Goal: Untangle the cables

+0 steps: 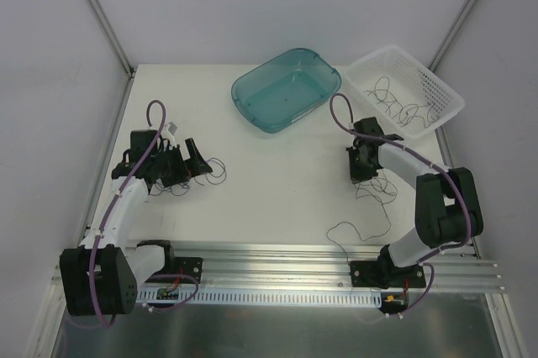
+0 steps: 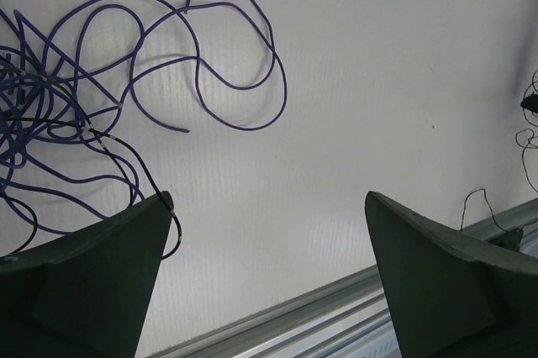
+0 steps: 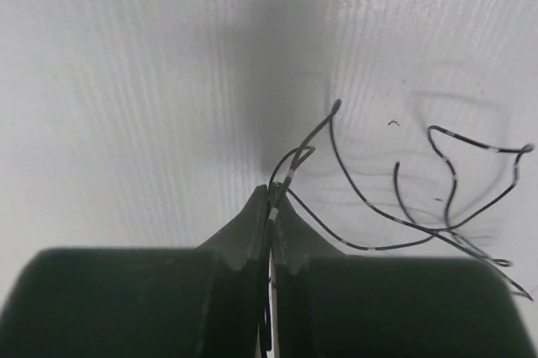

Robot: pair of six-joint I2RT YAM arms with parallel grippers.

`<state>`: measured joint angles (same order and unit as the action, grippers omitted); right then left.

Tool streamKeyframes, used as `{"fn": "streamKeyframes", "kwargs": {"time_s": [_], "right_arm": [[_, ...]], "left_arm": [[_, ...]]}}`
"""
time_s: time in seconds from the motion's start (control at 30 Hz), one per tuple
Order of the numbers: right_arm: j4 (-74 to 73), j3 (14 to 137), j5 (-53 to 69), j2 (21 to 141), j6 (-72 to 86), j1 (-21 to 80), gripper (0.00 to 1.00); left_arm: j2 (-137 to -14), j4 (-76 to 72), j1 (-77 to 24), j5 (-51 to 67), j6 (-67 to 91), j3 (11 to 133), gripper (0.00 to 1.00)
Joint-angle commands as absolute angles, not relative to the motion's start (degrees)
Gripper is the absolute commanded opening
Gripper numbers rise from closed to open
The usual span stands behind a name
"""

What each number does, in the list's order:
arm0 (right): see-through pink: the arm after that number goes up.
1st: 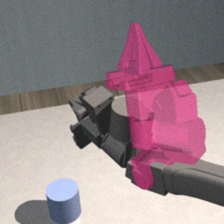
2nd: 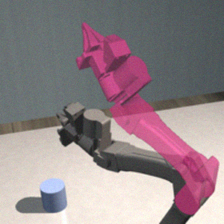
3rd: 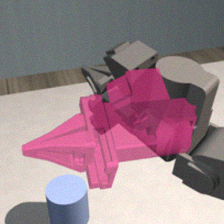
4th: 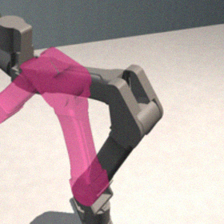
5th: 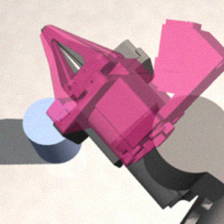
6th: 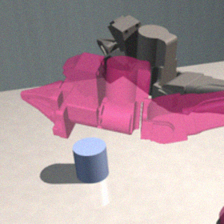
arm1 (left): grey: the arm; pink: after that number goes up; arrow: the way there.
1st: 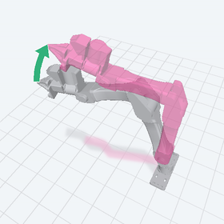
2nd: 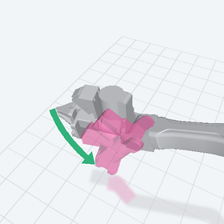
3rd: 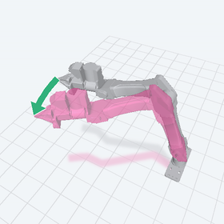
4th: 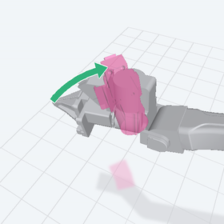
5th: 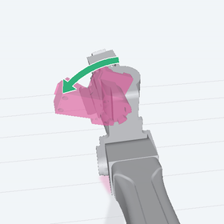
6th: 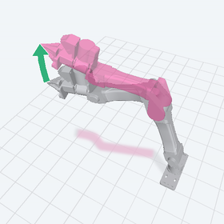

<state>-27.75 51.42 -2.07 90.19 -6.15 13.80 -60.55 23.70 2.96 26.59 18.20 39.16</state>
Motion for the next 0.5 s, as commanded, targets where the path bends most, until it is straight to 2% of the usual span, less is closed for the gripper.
{"fn": "streamKeyframes", "kwargs": {"time_s": [0.0,0.27,0.4,0.47], "right_arm": [[-30.75,56.94,0.44,84.3,-8.52,14.24,0.01],[-45.25,79.77,-6.41,73.66,-16.69,14.24,0.01],[-46.23,95.66,-9.31,72.42,-20.73,14.15,0.01],[-43.87,99.39,-10.37,72.68,-23.28,14.06,0.01]], "left_arm": [[-60.73,22.41,2.64,28.39,17.23,39.81,0.99],[-61.08,22.32,2.64,28.56,17.23,39.9,0.99],[-61.35,22.24,2.72,28.74,17.31,39.99,0.99],[-61.35,22.32,2.64,28.65,17.23,39.82,0.99]]}}
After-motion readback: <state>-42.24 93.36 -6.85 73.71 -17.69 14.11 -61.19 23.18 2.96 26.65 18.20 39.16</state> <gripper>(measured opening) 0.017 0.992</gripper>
